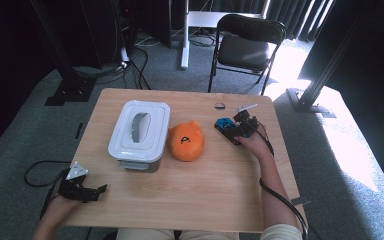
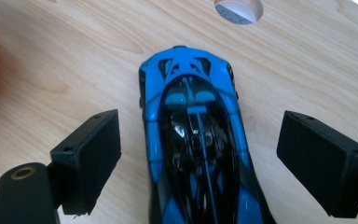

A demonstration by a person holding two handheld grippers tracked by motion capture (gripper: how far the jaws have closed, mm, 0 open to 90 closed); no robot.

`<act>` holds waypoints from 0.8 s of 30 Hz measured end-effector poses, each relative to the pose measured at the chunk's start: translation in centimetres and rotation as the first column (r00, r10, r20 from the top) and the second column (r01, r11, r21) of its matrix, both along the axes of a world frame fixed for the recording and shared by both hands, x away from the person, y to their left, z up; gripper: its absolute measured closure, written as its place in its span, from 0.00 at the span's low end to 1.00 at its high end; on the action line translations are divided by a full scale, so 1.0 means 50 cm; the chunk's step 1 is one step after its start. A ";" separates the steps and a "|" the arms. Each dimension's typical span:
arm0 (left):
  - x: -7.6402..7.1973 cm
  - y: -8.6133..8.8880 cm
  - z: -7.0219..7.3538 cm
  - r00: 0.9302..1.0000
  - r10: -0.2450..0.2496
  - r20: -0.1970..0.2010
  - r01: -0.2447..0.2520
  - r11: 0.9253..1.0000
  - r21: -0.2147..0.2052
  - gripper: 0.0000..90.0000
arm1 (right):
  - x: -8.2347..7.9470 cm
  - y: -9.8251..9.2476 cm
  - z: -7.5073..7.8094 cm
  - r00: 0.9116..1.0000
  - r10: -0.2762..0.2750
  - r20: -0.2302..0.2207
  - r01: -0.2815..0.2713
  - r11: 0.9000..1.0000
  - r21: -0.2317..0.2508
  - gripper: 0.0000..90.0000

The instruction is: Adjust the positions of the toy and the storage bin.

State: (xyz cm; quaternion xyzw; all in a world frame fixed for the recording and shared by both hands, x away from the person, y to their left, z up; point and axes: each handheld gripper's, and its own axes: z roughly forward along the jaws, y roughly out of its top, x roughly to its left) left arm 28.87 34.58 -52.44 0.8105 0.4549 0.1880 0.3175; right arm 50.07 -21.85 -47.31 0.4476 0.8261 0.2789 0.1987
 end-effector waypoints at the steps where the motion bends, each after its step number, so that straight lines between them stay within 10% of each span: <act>1: 0.000 0.000 0.000 1.000 0.000 0.000 0.000 1.000 0.000 0.00 | 0.004 0.002 -0.001 1.000 0.008 -0.005 -0.008 1.000 0.000 0.15; 24: -0.001 0.000 0.000 1.000 0.005 0.001 -0.005 1.000 0.001 0.00 | 0.049 0.000 -0.065 0.991 0.074 -0.107 -0.076 0.997 -0.016 0.25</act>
